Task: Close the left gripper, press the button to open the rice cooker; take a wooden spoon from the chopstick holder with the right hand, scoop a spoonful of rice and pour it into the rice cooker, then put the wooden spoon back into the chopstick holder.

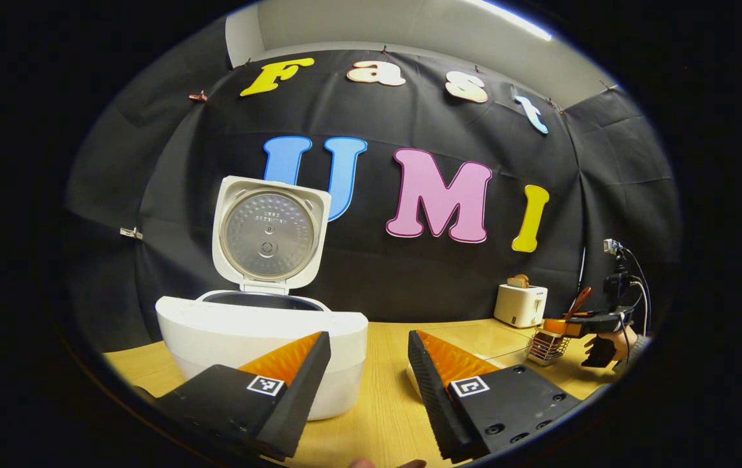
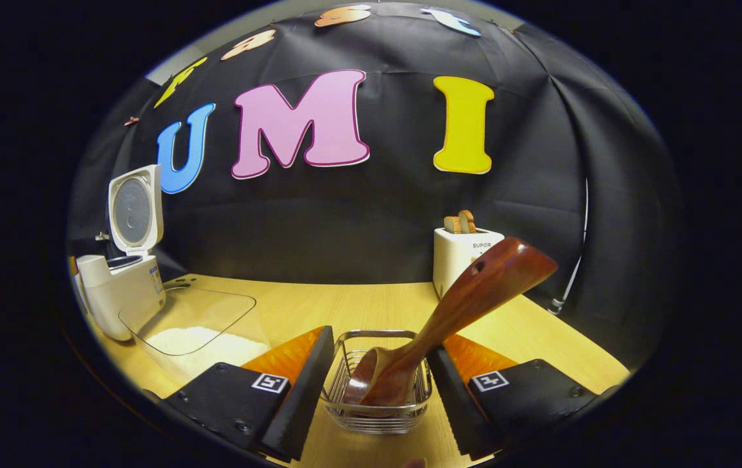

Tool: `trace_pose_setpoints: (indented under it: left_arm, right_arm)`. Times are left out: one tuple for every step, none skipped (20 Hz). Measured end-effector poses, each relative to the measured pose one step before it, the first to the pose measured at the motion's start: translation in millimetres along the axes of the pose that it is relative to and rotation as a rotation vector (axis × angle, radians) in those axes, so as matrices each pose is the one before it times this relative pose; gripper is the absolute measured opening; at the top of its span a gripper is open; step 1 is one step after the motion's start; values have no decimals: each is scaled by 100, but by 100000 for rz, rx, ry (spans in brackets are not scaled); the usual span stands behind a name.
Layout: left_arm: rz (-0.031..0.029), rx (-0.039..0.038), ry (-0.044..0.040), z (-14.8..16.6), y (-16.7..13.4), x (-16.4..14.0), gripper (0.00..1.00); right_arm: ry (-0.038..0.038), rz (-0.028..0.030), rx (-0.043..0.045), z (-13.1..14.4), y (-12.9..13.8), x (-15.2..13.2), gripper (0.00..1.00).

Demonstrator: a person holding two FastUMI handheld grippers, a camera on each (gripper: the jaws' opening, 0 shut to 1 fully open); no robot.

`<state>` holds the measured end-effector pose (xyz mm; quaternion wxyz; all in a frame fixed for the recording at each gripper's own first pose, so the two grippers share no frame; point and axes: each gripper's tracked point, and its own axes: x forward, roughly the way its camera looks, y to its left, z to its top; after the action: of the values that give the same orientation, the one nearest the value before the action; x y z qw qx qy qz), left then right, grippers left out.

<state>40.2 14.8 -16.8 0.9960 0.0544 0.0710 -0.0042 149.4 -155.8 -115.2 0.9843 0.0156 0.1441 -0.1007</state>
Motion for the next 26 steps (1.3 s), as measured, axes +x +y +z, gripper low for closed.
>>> trace_pose_setpoints:
  left_arm:
    - [331,88,100,64,204,37,78]
    - [260,-95,-32,-53,46,15,78]
    - [164,-109,64,-6,104,13,78]
    - [160,-200,89,-135,-18,47,78]
    - [-8,-152,23,-15,14,-11,78]
    - [163,-38,39,-47,75,61,78]
    - [103,-47,-14,59,60,45,78]
    - [275,-122,-70,-77,71,-88,78]
    - [299,-79,-103,28,157,33,78]
    - [371,-121,-133,71,49,-66,78]
    - [153,-179,8,-53,64,14,78]
    - [-15,-199,-7,-51,-42,-16,78]
    - [84,-141,64,9,80,10,78]
    - [111,-32,111,-56,18,2,78]
    - [149,-37,81,50,56,-16,78]
    - [237,-27,54,-110,67,-98,78]
    - [129,-61,-3,110,46,-37,78]
    - [131,-109,-85,-53,-46,-60,78]
    - [-110,-199,-103,91,34,39,78]
    - [107,-263,-75,-53,24,-16,79]
    - [24,-186,218,80,20,-15,80]
    - [124,-427,258,-176,-42,4,80]
    - [89,-648,236,75,47,-72,80]
    - [337,-486,178,52,24,-44,80]
    - [419,-395,-248,217,110,-145,80]
    - [722,-423,-468,50,200,-185,80]
  right_arm:
    - [-184,499,121,18,30,342,86]
    - [153,453,602,-64,-63,369,84]
    - [180,267,1170,-173,74,517,82]
    - [-243,163,962,-27,-228,324,81]
    - [-951,-200,644,230,-23,346,80]
    - [-219,-218,1227,85,-245,238,75]
    - [198,51,1098,-78,26,316,70]
    - [78,-531,255,-100,-276,185,59]
    - [-313,-708,-406,57,-245,257,54]
    - [-263,-842,-793,-26,-145,151,33]
    - [-327,708,-167,-38,25,110,35]
    - [-183,1120,668,0,276,86,37]
    - [195,1550,1560,8,270,-58,36]
    - [-183,531,187,-142,114,391,33]
    - [-88,251,-1131,391,218,-418,31]
    - [-413,-827,-3398,424,-12,-315,27]
    - [-1173,-120,-3745,348,-71,-84,25]
    - [-1728,638,-1997,734,354,-218,25]
    - [-1867,613,-685,791,80,-185,24]
    - [-2027,135,-505,989,91,-230,24]
    - [-1612,-1,-956,930,-111,-186,24]
    - [-1299,-22,-1191,978,84,-109,24]
    - [-1450,458,-831,1026,119,-193,24]
    - [-1274,518,-364,1088,316,-180,24]
    - [-1461,1100,-18,1105,348,-95,24]
    - [-1151,1298,537,1155,676,-57,24]
